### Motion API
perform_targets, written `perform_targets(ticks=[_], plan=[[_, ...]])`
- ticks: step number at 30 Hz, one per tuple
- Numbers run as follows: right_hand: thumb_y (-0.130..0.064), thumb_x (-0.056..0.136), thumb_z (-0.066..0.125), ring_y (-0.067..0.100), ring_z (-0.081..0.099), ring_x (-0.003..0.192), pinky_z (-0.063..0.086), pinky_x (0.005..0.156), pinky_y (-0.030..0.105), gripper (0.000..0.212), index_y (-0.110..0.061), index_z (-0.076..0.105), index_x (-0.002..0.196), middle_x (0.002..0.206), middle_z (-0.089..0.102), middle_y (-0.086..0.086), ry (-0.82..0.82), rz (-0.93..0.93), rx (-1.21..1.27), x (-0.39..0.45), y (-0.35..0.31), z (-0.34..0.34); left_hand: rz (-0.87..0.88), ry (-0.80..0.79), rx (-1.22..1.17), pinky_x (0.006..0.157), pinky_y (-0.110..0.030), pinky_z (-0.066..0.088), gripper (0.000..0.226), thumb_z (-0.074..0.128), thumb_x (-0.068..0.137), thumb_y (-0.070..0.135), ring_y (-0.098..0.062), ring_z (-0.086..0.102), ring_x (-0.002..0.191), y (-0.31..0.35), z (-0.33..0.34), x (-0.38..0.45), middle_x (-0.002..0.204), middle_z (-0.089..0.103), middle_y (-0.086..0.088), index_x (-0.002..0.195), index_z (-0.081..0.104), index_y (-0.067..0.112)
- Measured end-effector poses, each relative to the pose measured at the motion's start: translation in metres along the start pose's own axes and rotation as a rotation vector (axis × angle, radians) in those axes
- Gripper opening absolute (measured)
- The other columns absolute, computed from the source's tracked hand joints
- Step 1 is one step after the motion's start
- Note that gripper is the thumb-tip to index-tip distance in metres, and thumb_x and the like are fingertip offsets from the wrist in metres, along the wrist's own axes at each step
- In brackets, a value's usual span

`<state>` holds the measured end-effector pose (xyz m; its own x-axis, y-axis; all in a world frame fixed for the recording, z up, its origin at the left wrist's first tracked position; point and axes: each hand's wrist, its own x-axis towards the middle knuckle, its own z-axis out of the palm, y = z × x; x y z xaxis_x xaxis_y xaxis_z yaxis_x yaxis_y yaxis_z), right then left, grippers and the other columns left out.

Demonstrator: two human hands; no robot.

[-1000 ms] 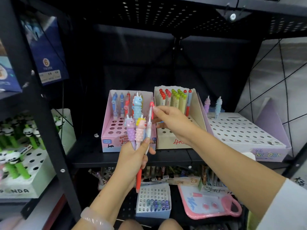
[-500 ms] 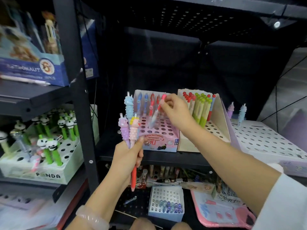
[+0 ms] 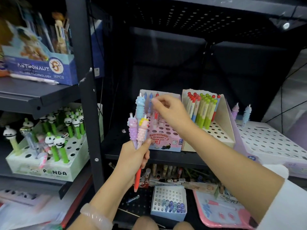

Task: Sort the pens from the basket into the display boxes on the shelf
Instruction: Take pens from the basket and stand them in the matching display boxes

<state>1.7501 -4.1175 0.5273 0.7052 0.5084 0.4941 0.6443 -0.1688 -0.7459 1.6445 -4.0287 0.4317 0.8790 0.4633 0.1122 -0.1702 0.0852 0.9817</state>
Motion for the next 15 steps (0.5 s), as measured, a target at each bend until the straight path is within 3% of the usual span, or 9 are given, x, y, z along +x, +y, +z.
perform_targets(ticks=[2, 5, 8, 11, 15], plan=[[-0.036, 0.093, 0.052, -0.013, 0.058, 0.07, 0.044, 0.062, 0.004, 0.01, -0.035, 0.06, 0.088, 0.083, 0.064, -0.016, -0.179, 0.055, 0.129, -0.006, -0.006, -0.001, -0.015, -0.02, 0.032, 0.037, -0.019, 0.032, 0.043, 0.059, 0.089, 0.028, -0.011, 0.034, 0.035, 0.002, 0.008, 0.0, 0.043, 0.044, 0.001, 0.048, 0.053, 0.018], [-0.031, 0.092, 0.055, -0.006, 0.058, 0.066, 0.049, 0.065, 0.01, 0.013, -0.025, 0.065, 0.087, 0.08, 0.064, -0.009, -0.189, 0.088, 0.185, -0.01, -0.002, -0.011, -0.025, -0.053, 0.088, 0.037, -0.02, 0.031, 0.05, 0.058, 0.09, 0.03, -0.011, 0.033, 0.034, 0.005, 0.02, -0.002, 0.041, 0.04, 0.001, 0.042, 0.047, 0.019], [-0.027, 0.094, 0.052, 0.001, 0.059, 0.066, 0.052, 0.066, 0.018, 0.018, -0.017, 0.065, 0.089, 0.08, 0.066, -0.001, -0.045, 0.112, 0.233, -0.012, 0.004, -0.034, -0.009, -0.083, 0.102, 0.039, -0.019, 0.032, 0.041, 0.056, 0.091, 0.031, -0.01, 0.034, 0.035, 0.008, 0.035, -0.002, 0.041, 0.042, 0.005, 0.055, 0.046, 0.015], [-0.028, 0.098, 0.044, -0.001, 0.06, 0.062, 0.052, 0.061, 0.017, 0.022, -0.016, 0.061, 0.09, 0.078, 0.066, -0.004, 0.194, 0.183, 0.319, -0.012, 0.017, -0.068, -0.044, -0.12, 0.058, 0.038, -0.019, 0.031, 0.03, 0.056, 0.091, 0.03, -0.008, 0.033, 0.038, 0.009, 0.056, 0.0, 0.049, 0.043, 0.004, 0.068, 0.047, 0.013], [-0.031, 0.101, 0.037, 0.011, 0.061, 0.066, 0.052, 0.062, 0.024, 0.026, -0.014, 0.054, 0.09, 0.079, 0.064, 0.002, 0.4, 0.301, 0.39, -0.022, 0.045, -0.126, -0.062, -0.208, 0.047, 0.037, -0.02, 0.029, 0.03, 0.053, 0.094, 0.022, -0.009, 0.033, 0.037, 0.012, 0.095, 0.003, 0.051, 0.041, 0.001, 0.067, 0.044, 0.012]])
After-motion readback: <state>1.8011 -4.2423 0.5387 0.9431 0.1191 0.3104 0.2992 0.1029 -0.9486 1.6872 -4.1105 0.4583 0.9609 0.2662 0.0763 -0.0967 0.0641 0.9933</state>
